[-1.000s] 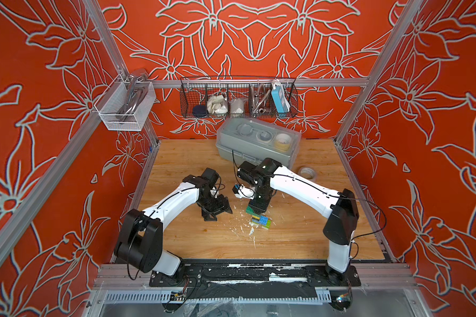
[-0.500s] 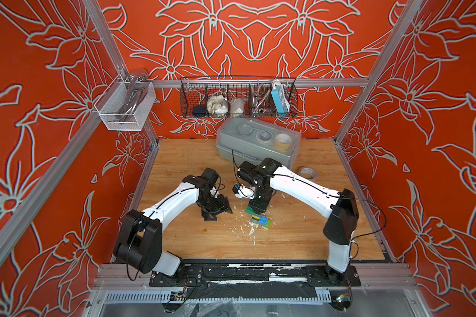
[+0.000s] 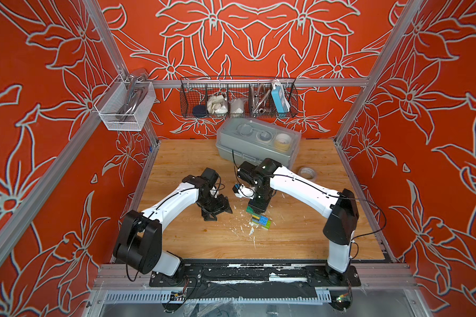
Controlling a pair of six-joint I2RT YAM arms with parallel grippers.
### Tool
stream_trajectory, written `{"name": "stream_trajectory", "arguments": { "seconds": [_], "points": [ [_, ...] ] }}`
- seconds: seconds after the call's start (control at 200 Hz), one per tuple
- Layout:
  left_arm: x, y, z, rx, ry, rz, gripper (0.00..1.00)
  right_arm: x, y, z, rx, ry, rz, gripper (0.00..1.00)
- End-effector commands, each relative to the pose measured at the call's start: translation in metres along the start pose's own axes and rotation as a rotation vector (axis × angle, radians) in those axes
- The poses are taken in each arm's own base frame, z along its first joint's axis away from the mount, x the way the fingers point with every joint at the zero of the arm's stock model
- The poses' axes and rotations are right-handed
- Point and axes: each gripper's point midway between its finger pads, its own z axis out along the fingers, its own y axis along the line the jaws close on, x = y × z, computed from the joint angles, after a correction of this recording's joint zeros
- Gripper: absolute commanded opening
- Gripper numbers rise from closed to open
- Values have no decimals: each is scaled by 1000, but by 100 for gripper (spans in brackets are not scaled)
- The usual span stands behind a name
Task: Assemble a giraffe with lego
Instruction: Assemble the lego brick with the lego brick.
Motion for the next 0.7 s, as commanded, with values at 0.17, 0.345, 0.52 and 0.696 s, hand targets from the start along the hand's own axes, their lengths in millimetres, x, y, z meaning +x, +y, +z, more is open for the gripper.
{"name": "stream_trajectory", "arguments": {
  "seconds": [0.17,0.345,0.52,0.696],
  "points": [
    [6,1,-5,1,-4,12,76,16,-3,22,-10,104,83,28],
    [8,2,-6,3,-6,14,76,17,-2,29,-22,104,87,28],
    [10,3,-7,2,-8,14,76,22,-3,34,-18,114,64,28],
    [11,3,-7,4,-11,14,77,25,0,42,-33,122,69,27]
  ]
}}
